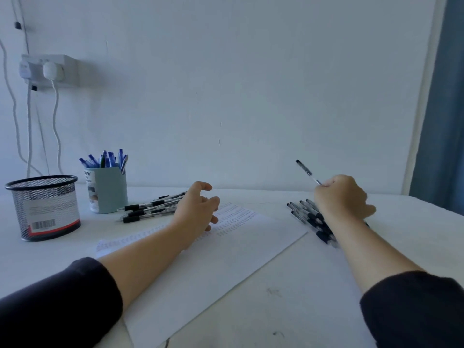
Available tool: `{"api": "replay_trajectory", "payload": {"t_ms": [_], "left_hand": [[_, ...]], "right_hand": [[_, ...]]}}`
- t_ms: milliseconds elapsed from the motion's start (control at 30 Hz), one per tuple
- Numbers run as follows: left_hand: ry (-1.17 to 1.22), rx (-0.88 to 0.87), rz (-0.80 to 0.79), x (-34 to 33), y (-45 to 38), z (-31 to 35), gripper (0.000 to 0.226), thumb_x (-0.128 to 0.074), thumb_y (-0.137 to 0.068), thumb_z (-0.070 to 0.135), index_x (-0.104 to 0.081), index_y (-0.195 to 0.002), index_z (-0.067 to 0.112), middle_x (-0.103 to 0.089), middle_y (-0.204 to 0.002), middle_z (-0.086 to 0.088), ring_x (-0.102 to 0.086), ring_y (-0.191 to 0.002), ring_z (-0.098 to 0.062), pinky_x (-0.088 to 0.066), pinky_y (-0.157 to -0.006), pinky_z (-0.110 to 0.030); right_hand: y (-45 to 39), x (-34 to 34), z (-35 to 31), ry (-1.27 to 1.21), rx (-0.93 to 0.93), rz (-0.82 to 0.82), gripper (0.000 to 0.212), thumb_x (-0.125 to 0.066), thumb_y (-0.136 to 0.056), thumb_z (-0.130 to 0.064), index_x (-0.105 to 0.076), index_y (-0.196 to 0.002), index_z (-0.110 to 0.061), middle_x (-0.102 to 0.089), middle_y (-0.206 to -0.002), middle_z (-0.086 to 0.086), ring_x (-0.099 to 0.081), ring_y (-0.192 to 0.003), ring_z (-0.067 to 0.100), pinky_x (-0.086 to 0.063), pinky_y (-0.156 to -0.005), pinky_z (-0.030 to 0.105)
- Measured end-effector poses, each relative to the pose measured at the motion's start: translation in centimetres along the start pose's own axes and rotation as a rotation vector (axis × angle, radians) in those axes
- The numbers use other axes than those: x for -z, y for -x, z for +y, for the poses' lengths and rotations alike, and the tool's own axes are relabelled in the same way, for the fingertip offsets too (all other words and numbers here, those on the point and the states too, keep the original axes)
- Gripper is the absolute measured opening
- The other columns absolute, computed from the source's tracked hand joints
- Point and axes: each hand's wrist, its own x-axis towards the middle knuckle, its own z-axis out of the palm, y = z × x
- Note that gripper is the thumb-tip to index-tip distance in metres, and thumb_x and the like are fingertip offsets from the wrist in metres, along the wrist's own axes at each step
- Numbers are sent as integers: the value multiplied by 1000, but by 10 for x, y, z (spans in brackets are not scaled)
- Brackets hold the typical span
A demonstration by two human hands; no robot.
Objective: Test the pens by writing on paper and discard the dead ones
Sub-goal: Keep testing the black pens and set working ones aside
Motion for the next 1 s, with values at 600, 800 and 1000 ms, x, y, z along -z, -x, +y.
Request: {"api": "replay_trajectory", "payload": {"t_ms": [600,800,1000], "left_hand": [[-75,-26,-27,1,-5,-5,11,-50,-93,7,-58,-95,16,-64,-76,-7,-58,-54,-19,-44,-51,-27],[-78,-36,-16,3,-5,-4,14,-49,-93,6,-59,-86,15,-64,-74,-7,-58,-53,-19,-44,-49,-27],[-78,-74,47,8,-6,0,17,-49,-93,6,-60,-83,13,-64,-73,-6,-58,-55,-18,-46,-52,-28]], "right_hand": [[0,0,19,370,-111,-85,22,-51,-88,-33,-47,-90,-12,-50,-118,12,-37,-117,33,-24,-101,43],[21,-13,-12,228,424,-162,24,-48,-91,-29,-62,-106,-17,-54,-117,6,-44,-113,30,-32,-90,37],[69,-28,-43,144,793,-603,36,-51,-92,-47,-58,-119,-24,-53,-129,0,-39,-126,21,-27,-99,37]]}}
